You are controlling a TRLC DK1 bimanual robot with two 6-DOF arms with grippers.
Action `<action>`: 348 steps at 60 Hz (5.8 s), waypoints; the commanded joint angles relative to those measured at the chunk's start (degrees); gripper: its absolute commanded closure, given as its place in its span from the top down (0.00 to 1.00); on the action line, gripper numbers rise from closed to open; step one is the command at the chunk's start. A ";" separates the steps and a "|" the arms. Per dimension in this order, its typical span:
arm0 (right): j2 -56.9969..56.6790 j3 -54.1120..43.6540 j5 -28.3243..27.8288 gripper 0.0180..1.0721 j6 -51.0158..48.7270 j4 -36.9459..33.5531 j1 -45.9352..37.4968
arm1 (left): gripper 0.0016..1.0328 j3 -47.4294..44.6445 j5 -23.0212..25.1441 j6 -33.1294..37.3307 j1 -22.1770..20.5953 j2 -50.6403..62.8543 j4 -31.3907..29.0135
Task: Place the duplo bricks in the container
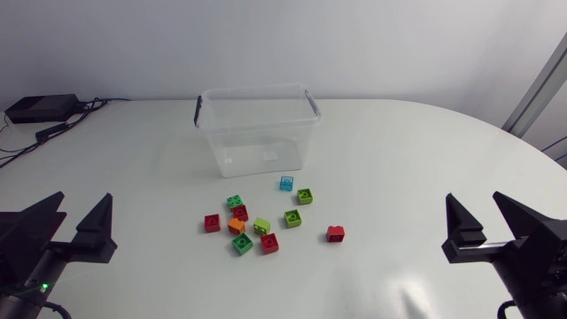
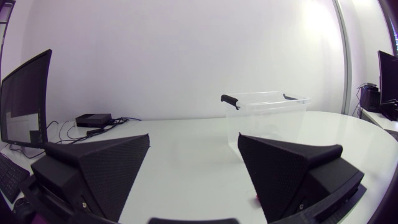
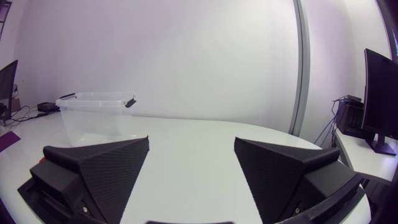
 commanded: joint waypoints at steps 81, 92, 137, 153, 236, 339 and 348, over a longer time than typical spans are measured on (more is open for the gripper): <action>19.33 14.19 2.22 0.94 2.90 -3.29 4.92 | 0.95 27.37 -0.41 -5.24 -3.87 27.61 -15.41; 30.75 20.61 2.48 0.94 4.66 -7.59 5.01 | 0.95 38.80 -0.49 -4.37 -4.93 46.86 -27.10; 60.99 40.38 -1.83 0.95 1.41 -30.45 15.56 | 0.95 47.94 5.66 30.53 -16.79 85.18 -26.75; 68.10 43.19 -4.37 0.95 0.44 -32.29 18.37 | 0.95 49.08 6.71 40.19 -18.29 93.61 -22.53; 91.75 47.15 -0.51 0.90 4.66 -25.79 29.18 | 0.38 62.70 20.42 49.95 -16.70 93.96 -39.94; 88.14 53.04 1.95 0.34 3.26 -28.60 27.51 | 0.95 69.65 8.29 27.45 -24.70 81.31 -37.74; 87.26 61.30 1.95 0.34 0.97 -32.55 24.70 | 0.95 57.26 8.29 31.58 -28.92 80.61 -38.62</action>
